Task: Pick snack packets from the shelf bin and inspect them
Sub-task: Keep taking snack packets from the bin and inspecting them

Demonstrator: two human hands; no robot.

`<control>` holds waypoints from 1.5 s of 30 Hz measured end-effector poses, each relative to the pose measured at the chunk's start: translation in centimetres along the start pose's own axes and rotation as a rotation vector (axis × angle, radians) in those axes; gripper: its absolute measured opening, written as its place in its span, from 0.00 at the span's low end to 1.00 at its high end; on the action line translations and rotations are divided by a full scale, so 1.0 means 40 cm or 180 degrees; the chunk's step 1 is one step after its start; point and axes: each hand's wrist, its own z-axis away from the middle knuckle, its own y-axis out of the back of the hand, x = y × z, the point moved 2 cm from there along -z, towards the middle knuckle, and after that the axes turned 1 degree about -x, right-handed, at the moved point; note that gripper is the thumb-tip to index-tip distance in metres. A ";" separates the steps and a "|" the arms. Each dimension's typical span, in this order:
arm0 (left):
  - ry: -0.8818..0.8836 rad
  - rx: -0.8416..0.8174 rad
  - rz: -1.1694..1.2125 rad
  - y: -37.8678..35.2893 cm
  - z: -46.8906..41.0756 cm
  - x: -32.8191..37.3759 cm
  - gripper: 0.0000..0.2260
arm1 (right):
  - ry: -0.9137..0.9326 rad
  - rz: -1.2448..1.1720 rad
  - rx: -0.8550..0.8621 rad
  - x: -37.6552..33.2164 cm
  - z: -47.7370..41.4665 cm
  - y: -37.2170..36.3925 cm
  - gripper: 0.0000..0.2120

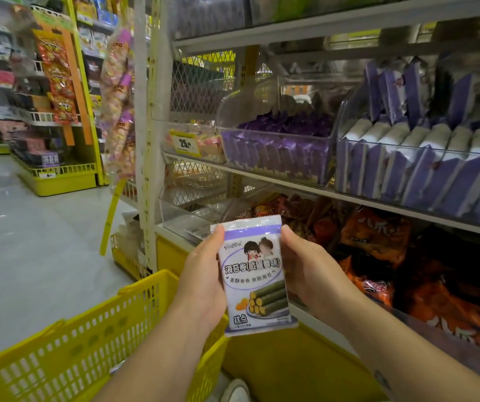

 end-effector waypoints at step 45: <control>-0.2050 -0.0519 -0.3565 0.020 0.010 -0.010 0.28 | -0.0007 -0.0830 -0.0067 -0.033 0.037 -0.029 0.17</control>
